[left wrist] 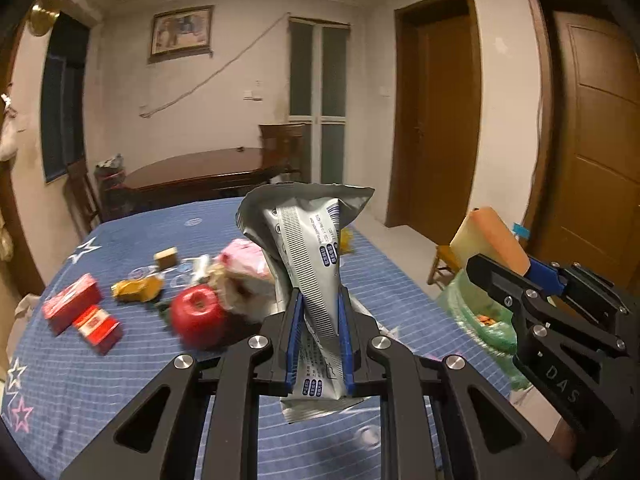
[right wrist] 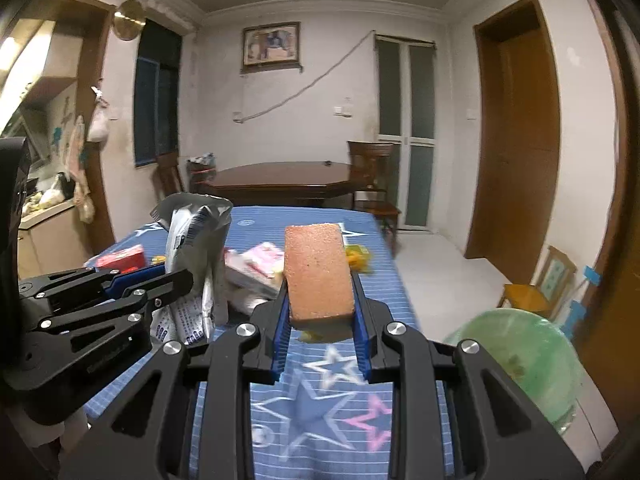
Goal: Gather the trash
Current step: 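Carry the toothpaste tube and pink sponge in both grippers over the bin, then open both grippers to drop the tube and sponge into the bin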
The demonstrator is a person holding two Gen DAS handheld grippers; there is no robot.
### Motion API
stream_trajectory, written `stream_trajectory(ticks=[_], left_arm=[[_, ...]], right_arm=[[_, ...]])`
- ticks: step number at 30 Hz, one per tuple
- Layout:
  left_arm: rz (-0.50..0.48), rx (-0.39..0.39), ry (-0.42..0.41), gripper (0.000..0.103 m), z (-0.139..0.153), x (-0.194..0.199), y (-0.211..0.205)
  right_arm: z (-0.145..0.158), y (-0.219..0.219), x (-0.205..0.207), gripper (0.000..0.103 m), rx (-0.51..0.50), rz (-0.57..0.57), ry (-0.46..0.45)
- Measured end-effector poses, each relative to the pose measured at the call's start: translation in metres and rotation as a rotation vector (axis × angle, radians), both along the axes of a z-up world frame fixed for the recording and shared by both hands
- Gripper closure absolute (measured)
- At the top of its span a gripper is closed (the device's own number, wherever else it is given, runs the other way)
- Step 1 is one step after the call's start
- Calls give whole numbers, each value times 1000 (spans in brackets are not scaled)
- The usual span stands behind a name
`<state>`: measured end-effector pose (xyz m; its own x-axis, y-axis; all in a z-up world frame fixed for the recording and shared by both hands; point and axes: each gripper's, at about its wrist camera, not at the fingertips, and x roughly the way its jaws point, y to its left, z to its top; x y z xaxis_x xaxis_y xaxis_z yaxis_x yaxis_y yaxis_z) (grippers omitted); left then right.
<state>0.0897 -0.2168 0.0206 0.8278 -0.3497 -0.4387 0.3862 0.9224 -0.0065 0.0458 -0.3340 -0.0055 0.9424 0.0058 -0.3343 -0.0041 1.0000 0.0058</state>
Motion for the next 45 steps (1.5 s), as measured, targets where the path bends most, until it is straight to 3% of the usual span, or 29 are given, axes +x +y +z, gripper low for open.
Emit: stream_trajectory(ticks=[12, 19, 24, 34, 45], left_arm=[[-200, 0, 50, 85, -9, 31, -125], [-347, 18, 136, 85, -27, 56, -212], [-443, 36, 240, 85, -48, 78, -269], [-485, 114, 419, 84, -112, 123, -335], [-472, 126, 435, 84, -141, 143, -359]], right_arm=[[-3, -112, 2, 78, -10, -196, 72], [-21, -186, 9, 78, 37, -295, 182], [-45, -227, 21, 78, 84, -316, 282], [-93, -265, 48, 78, 152, -285, 453], [-109, -278, 51, 78, 178, -281, 474]])
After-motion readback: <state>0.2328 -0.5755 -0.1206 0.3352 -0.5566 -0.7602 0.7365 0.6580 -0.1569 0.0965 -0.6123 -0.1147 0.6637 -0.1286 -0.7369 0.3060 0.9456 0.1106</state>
